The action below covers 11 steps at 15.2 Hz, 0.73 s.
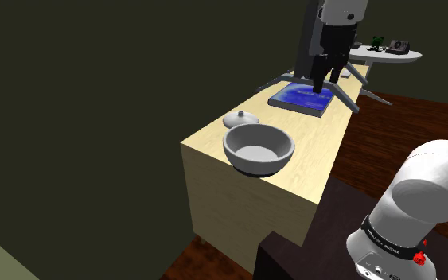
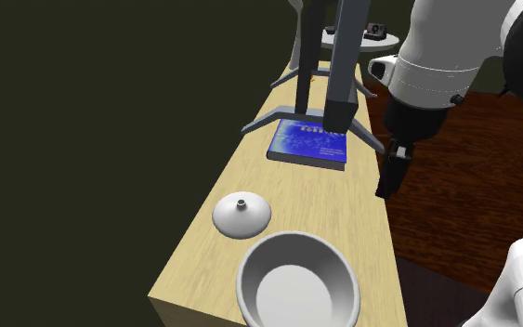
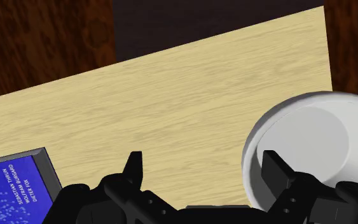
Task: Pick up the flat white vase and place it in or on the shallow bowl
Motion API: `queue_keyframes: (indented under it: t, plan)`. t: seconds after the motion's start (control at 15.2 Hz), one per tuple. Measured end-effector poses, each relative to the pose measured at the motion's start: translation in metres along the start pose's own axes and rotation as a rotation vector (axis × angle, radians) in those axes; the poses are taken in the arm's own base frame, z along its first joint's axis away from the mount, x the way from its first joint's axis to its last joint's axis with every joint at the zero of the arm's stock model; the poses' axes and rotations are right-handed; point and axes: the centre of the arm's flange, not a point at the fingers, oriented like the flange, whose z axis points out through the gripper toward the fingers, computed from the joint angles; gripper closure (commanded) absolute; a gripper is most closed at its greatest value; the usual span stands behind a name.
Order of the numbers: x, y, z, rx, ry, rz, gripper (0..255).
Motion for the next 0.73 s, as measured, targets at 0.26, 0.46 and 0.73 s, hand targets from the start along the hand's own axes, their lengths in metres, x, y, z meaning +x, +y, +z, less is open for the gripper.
queue_keyframes:
  t: [0.26,0.46,0.73]
  plan:
    - [0.025,-0.002,0.012,0.005,0.002,0.002,0]
    - [0.059,-0.012,0.028,0.013,0.005,0.006,0]
    - [0.101,-0.022,0.046,0.024,0.011,0.011,0]
